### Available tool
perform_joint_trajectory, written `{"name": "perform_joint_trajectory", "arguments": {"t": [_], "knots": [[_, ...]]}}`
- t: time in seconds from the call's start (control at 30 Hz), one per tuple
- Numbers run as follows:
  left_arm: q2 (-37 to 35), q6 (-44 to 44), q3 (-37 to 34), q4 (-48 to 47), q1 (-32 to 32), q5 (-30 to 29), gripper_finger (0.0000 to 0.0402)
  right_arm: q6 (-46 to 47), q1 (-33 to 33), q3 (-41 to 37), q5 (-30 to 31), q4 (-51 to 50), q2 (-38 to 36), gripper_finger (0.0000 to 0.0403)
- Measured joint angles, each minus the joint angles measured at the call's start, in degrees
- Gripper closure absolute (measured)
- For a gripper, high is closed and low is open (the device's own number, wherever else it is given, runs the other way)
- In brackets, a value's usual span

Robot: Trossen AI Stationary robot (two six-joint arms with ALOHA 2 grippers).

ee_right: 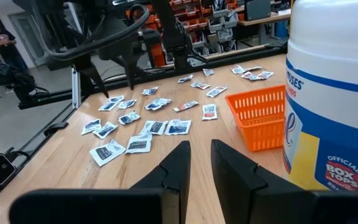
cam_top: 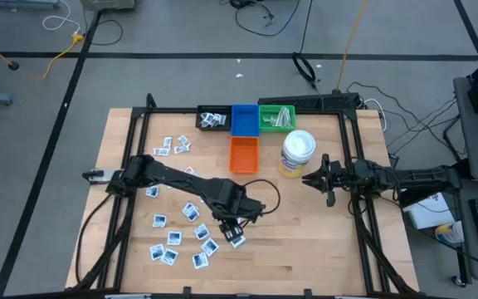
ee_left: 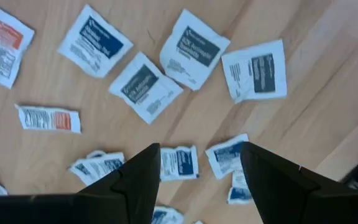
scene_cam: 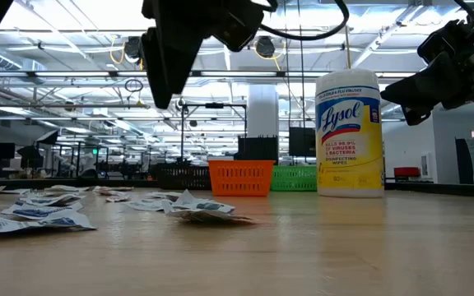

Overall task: Pick & Place First Aid Supplies
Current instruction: Put the gray towelette pack into the black bin

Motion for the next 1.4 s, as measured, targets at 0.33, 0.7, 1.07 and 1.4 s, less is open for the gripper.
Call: {"name": "perform_joint_trajectory", "arguments": {"t": [0.33, 0.7, 1.07, 1.4], "knots": [[-0.3, -1.5, -13.3, 10.2, 2.7, 0.1, 0.0174, 0.0, 0.0, 0.0, 0.0, 0.0, 0.0, 0.0344], [-0.3, -1.9, -23.5, 21.3, 4.4, -0.6, 0.0174, 0.0, 0.0, 0.0, 0.0, 0.0, 0.0, 0.0344], [-0.5, -1.5, -24.5, 20.7, 4.5, -1.7, 0.0309, 0.0, 0.0, 0.0, 0.0, 0.0, 0.0, 0.0344], [-3.9, 0.8, -24.7, 18.3, 6.1, 0.3, 0.0379, 0.0, 0.0, 0.0, 0.0, 0.0, 0.0, 0.0344]]}}
